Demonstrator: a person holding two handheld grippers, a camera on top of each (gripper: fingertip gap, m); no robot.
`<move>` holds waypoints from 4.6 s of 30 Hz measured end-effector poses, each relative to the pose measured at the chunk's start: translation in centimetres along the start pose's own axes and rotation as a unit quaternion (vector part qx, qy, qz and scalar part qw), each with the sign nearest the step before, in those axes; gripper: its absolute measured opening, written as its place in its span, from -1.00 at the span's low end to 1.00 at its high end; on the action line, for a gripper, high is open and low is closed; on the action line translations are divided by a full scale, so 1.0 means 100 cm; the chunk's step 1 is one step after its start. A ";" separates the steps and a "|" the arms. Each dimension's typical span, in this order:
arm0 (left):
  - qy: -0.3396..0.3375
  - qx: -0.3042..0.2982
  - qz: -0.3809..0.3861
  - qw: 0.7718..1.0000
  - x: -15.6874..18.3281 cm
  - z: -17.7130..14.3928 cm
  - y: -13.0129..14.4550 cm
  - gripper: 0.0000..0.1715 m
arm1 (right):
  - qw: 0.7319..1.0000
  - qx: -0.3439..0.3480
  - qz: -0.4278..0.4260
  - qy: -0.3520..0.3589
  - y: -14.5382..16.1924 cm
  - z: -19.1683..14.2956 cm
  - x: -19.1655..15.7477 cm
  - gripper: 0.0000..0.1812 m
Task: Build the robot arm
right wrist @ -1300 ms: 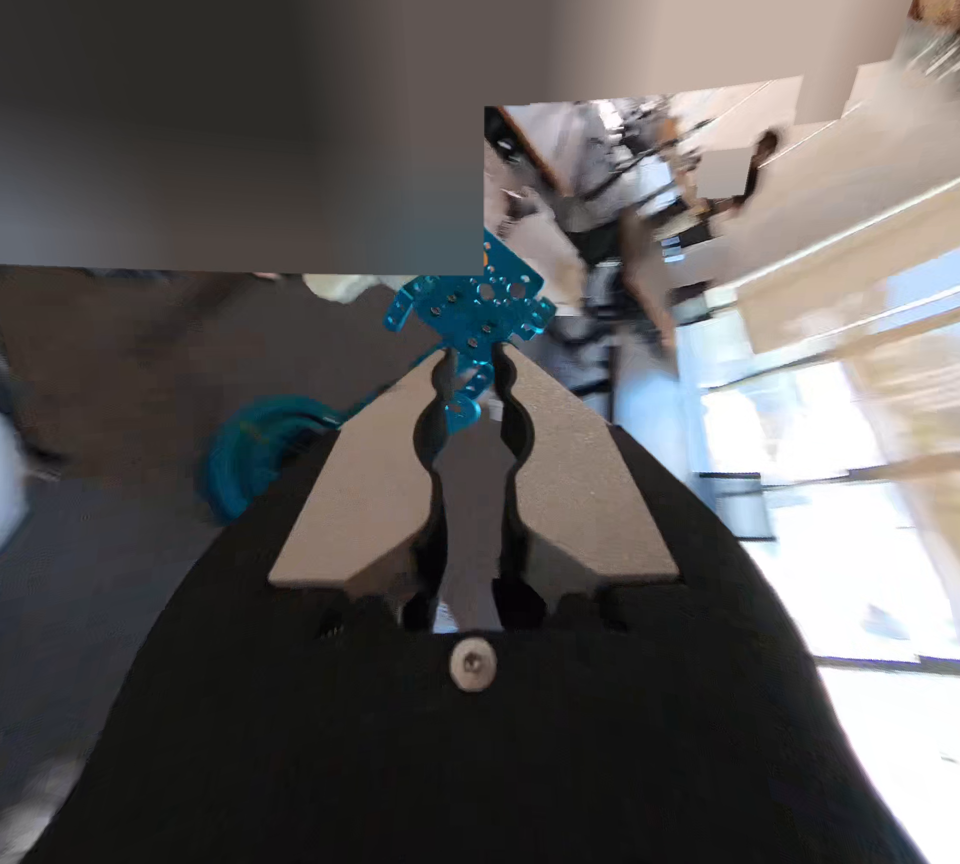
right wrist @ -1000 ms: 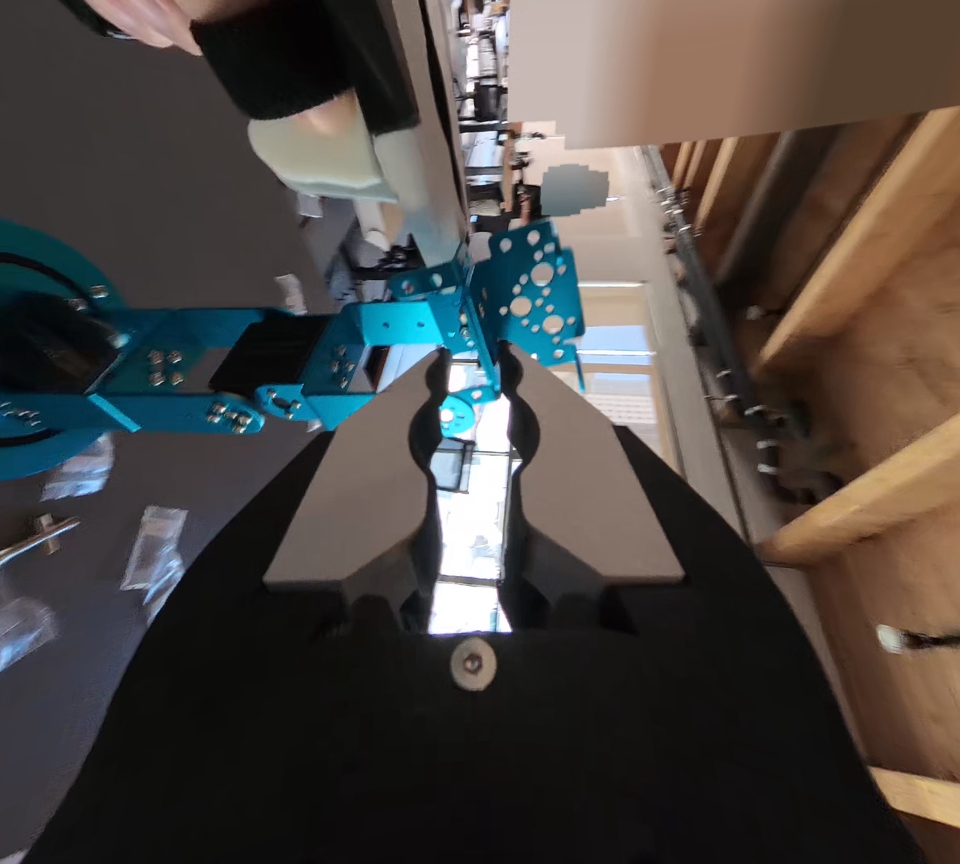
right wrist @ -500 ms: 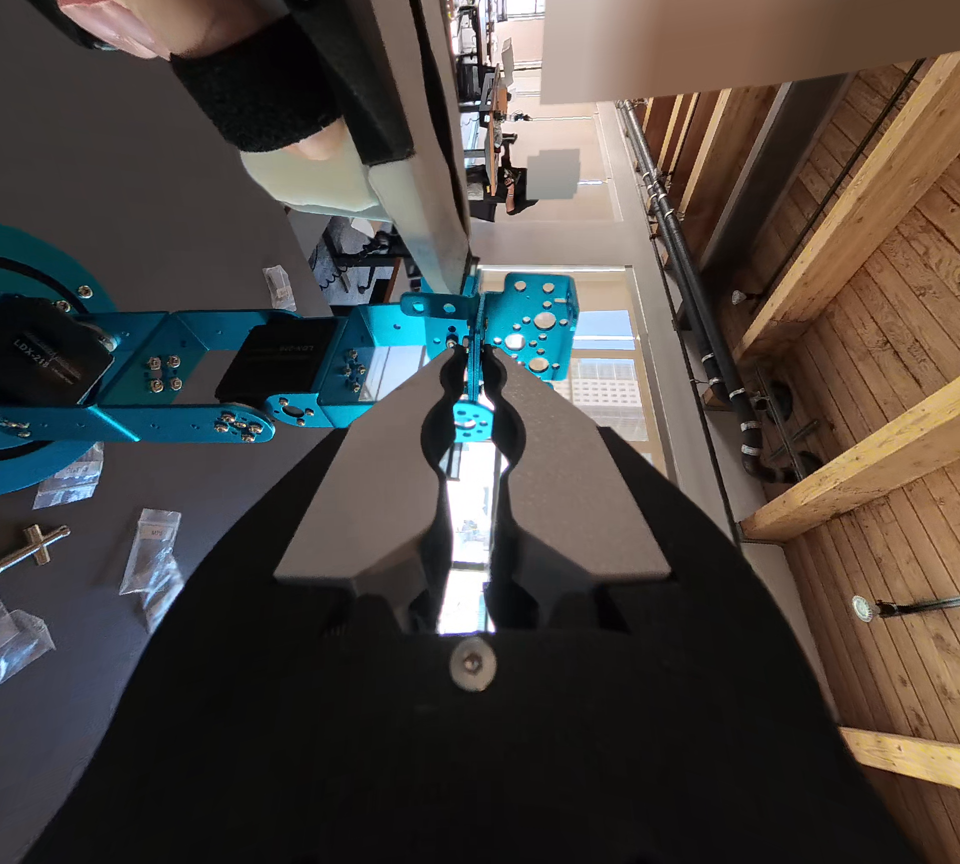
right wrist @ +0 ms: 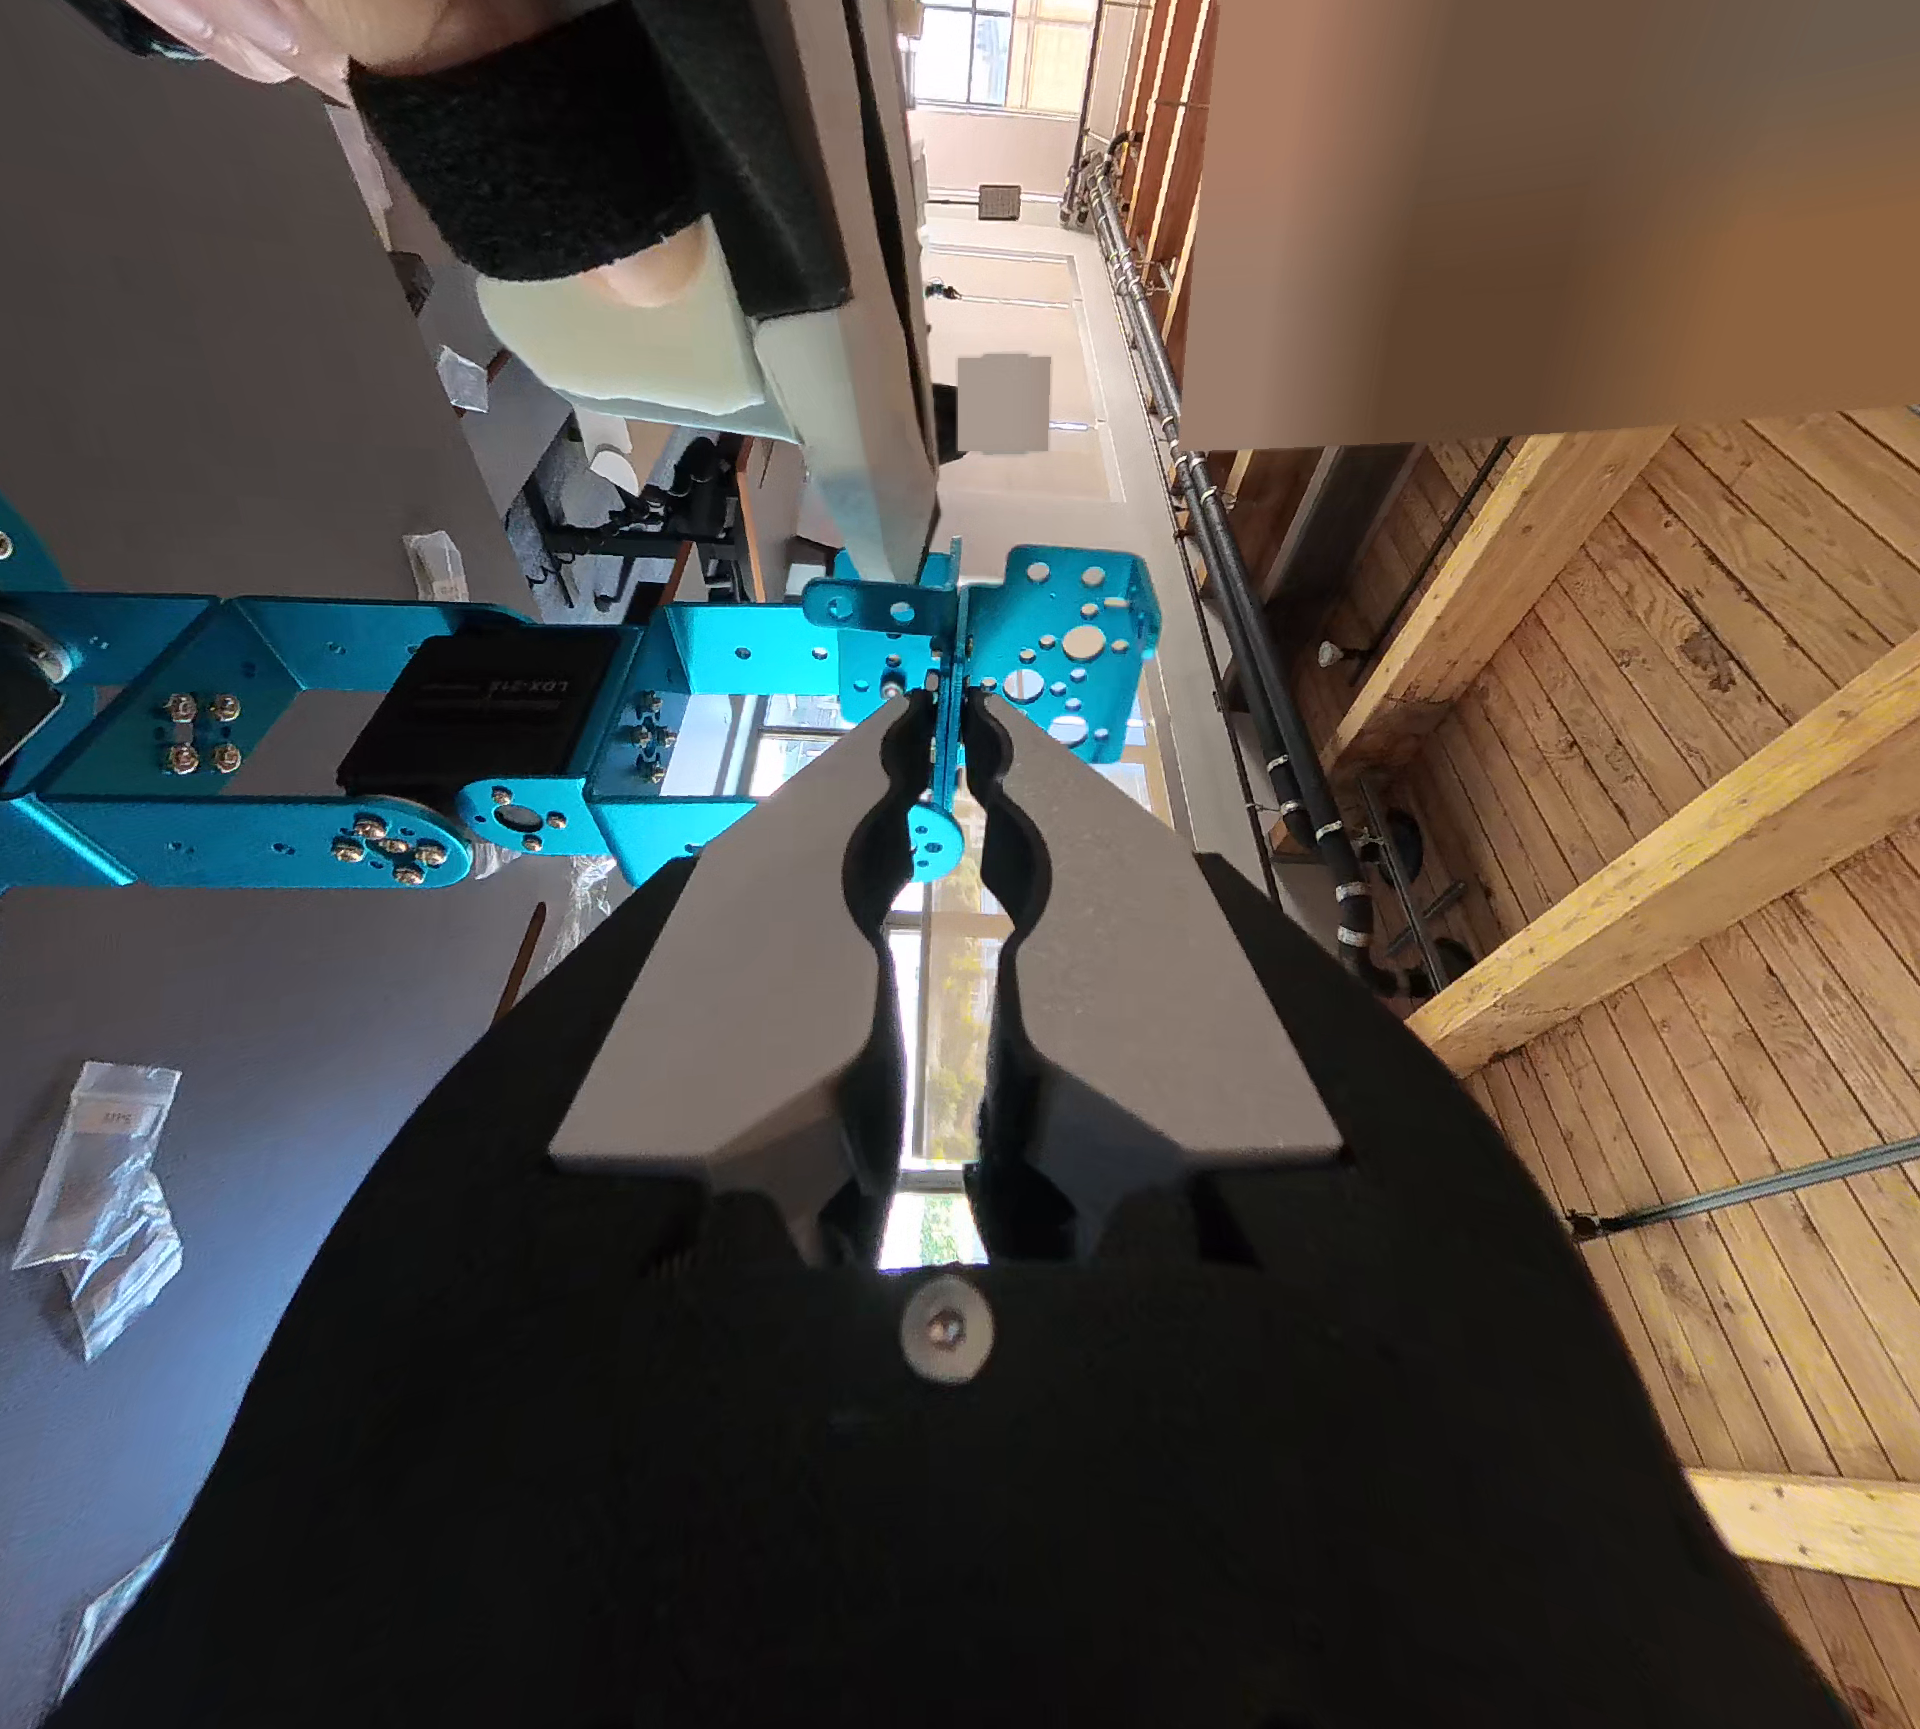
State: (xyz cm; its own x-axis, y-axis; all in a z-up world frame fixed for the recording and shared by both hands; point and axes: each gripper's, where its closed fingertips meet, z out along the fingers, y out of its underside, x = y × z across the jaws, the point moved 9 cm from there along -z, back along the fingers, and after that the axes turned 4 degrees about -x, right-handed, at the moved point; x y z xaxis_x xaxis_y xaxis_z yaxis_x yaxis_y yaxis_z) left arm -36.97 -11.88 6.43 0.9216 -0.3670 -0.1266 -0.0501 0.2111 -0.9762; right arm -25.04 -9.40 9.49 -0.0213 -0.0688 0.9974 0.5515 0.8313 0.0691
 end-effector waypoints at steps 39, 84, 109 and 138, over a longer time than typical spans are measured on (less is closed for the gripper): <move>0.018 0.049 0.005 0.999 -0.007 0.015 0.009 -0.97 | 0.994 0.092 0.036 -0.054 0.009 0.009 0.011 -0.95; -0.058 0.048 0.074 0.994 0.008 0.017 0.002 -0.90 | 0.987 0.139 0.042 -0.068 0.021 0.004 0.017 -0.97; -0.072 0.105 0.075 0.989 0.008 -0.002 0.010 -0.97 | 0.984 0.171 0.028 -0.045 0.017 0.005 0.012 -0.97; -0.073 0.089 0.128 0.985 0.005 0.000 0.010 -0.98 | 0.999 0.049 -0.018 -0.008 0.006 0.009 0.005 -0.96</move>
State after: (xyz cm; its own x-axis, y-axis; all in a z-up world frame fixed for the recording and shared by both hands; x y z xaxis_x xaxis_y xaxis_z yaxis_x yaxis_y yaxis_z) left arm -36.56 -11.82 5.37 0.9338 -0.1494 -0.3250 -0.2315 0.4403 -0.8675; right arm -25.46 -8.43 10.03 -0.0542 -0.0919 0.9943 0.4652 0.8788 0.1066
